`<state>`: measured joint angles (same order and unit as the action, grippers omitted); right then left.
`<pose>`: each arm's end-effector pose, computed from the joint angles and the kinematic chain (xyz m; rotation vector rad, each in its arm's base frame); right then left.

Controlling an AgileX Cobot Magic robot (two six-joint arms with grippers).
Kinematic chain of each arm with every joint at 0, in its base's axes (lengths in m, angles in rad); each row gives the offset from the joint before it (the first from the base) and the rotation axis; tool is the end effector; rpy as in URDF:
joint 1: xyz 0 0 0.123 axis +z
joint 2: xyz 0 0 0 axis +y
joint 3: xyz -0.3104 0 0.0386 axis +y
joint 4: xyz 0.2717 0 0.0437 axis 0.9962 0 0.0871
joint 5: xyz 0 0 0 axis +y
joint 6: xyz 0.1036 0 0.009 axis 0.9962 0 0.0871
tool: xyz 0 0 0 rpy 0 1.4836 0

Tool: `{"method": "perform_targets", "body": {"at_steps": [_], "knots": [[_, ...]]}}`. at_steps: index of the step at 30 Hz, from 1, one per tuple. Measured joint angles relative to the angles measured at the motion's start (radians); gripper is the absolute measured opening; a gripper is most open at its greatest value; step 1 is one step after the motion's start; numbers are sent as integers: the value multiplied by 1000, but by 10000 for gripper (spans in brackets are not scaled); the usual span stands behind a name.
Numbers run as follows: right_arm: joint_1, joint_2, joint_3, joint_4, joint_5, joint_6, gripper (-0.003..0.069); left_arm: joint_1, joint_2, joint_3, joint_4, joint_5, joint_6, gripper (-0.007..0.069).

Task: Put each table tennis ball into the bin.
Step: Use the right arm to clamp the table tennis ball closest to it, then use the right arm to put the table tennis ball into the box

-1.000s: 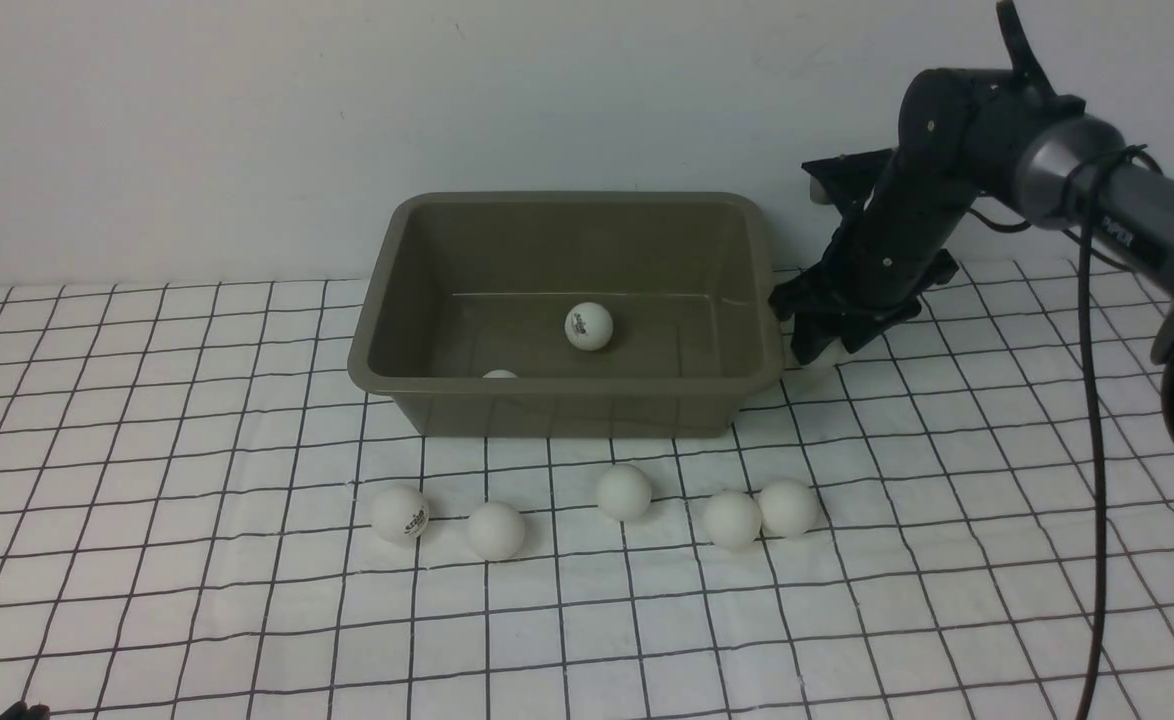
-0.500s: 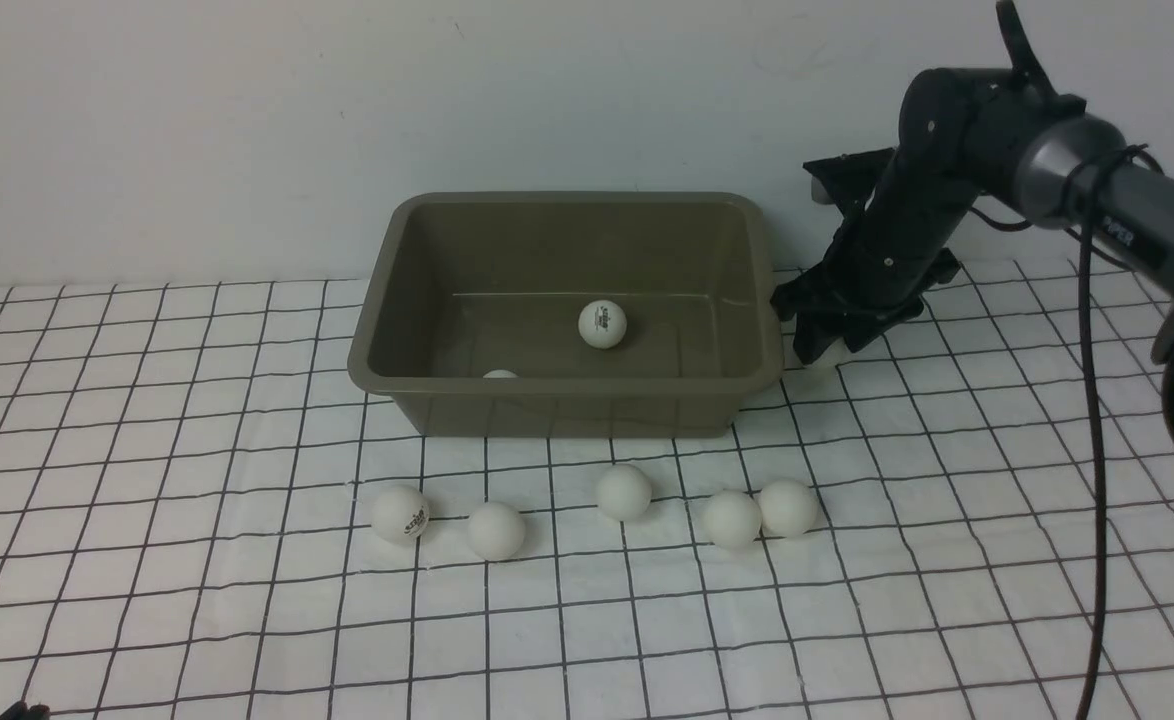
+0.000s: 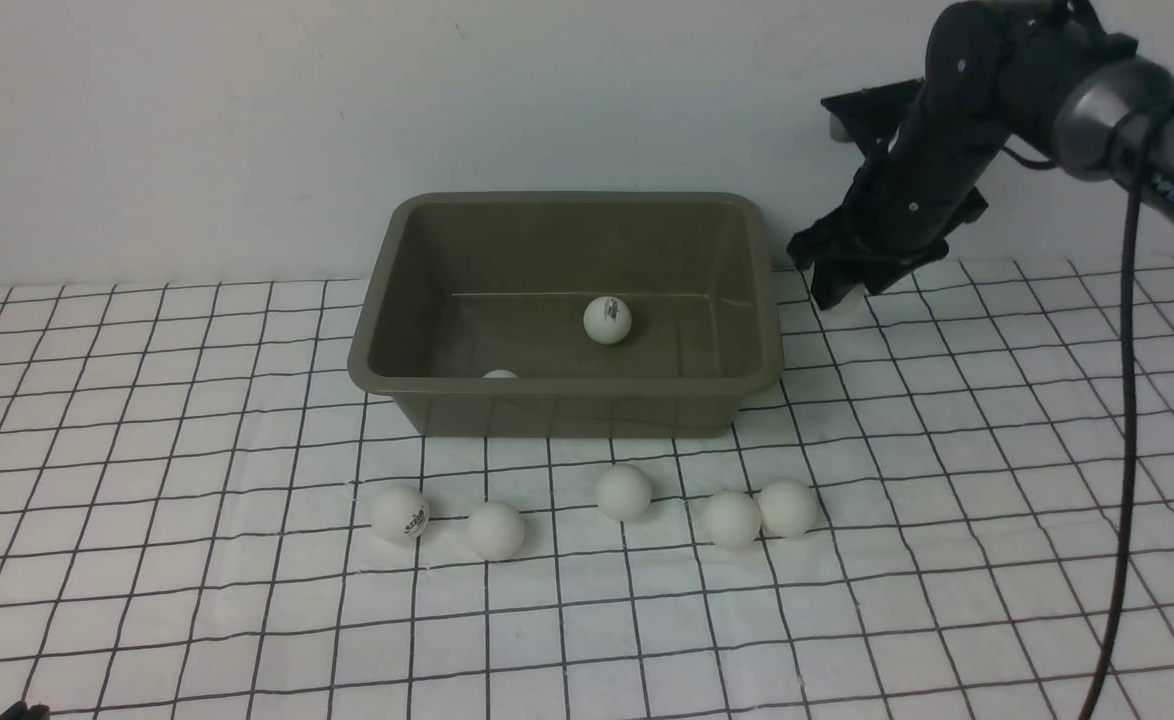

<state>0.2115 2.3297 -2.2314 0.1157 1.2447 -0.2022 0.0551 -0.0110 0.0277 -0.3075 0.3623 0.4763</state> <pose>0.5338 0.1263 0.2403 -0.5525 2.7682 0.1653 0.0616 -0.0078 0.1691 0.1970 1.8354 0.0703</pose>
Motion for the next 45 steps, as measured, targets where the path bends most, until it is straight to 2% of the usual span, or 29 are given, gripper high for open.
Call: {"method": "perform_targets", "body": {"at_steps": [6, 11, 13, 23, 34, 45], "knots": [[0, -76, -14, 15, 4, 0, 331, 0, 0, 0, 0, 0, 0, -4], [13, -113, -16, 185, 6, -25, 331, 0, 0, 0, 0, 0, 0, -4], [43, -110, -16, 203, 6, -39, 331, 0, 0, 0, 0, 0, 0, -4], [179, -22, -16, 144, 8, -49, 331, 0, 0, 0, 0, 0, 0, -4], [193, 38, -16, 119, 8, -50, 335, 0, 0, 0, 0, 0, 0, -4], [193, 45, -16, 115, 7, -35, 410, 0, 0, 0, 0, 0, 0, -4]]}}
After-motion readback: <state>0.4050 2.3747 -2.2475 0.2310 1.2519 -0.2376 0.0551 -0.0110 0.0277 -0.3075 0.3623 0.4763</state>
